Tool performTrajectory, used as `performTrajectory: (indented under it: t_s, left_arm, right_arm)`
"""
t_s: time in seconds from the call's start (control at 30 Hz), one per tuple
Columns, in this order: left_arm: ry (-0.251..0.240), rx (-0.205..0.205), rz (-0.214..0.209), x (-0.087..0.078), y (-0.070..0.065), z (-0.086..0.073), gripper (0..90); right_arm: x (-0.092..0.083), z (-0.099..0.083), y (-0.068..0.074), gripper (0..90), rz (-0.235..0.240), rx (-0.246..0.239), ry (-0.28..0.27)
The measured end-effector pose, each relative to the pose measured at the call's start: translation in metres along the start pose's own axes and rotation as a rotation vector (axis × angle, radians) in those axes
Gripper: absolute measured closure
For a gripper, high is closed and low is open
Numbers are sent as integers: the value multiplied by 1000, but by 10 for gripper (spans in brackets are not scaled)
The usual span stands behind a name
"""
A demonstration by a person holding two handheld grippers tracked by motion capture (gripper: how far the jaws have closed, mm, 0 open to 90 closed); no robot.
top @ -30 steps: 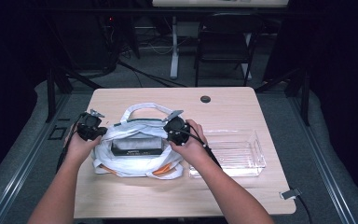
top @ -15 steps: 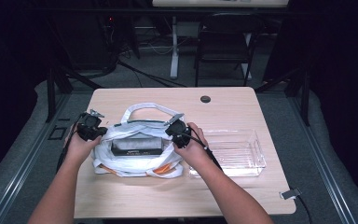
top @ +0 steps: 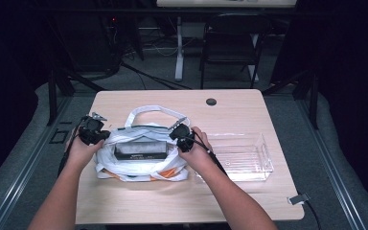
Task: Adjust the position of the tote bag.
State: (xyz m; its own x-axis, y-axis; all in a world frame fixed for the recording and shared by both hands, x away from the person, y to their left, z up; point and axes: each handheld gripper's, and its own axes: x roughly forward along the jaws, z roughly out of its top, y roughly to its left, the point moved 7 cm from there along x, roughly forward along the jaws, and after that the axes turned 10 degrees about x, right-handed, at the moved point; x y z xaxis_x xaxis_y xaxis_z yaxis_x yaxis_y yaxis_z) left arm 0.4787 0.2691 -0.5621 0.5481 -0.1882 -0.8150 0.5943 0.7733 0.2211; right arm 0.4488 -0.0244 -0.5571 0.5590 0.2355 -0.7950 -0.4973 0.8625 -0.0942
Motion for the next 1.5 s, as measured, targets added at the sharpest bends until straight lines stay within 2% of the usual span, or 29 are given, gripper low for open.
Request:
performTrajectory:
  t_s: [0.13, 0.43, 0.63, 0.77, 0.8, 0.93, 0.97, 1.0, 1.07, 1.3, 1.43, 1.5]
  left_arm:
    - [-5, -6, -2, 0, 0, 0, 869]
    - [4, -3, -5, -2, 0, 0, 855]
    - [4, 1, -11, -5, -3, 3, 816]
    - [-18, 14, -15, -12, -6, 9, 781]
    - [-30, 23, 0, -14, -7, 12, 770]
    - [-59, 42, 2, -25, -10, 20, 729]
    - [-81, 49, 1, -27, -10, 23, 724]
    - [-76, 53, -6, -29, -11, 24, 716]
    - [-77, 59, 11, -31, -12, 26, 714]
    - [-76, 83, 1, -37, -16, 30, 701]
    - [-72, 87, 12, -37, -18, 31, 689]
    - [-67, 94, 7, -38, -19, 31, 684]
  right_arm:
    - [2, -1, 0, 900, -3, -7, 20]
    - [0, -1, -3, 900, -2, 9, 6]
    - [-1, 0, -2, 896, 19, 12, 3]
    - [-3, 1, -1, 882, 29, 18, -14]
    - [-4, 1, -1, 877, 33, 9, -7]
    - [-8, 3, 1, 841, 45, 17, -34]
    - [-10, 4, 0, 825, 49, 10, -28]
    - [-11, 4, 1, 814, 55, 17, -37]
    - [-15, 6, 1, 801, 62, 26, -54]
    - [-30, 6, 4, 726, 85, 11, -81]
    - [-44, 4, 4, 703, 111, 15, -118]
    - [-53, 1, 4, 694, 101, 4, -148]
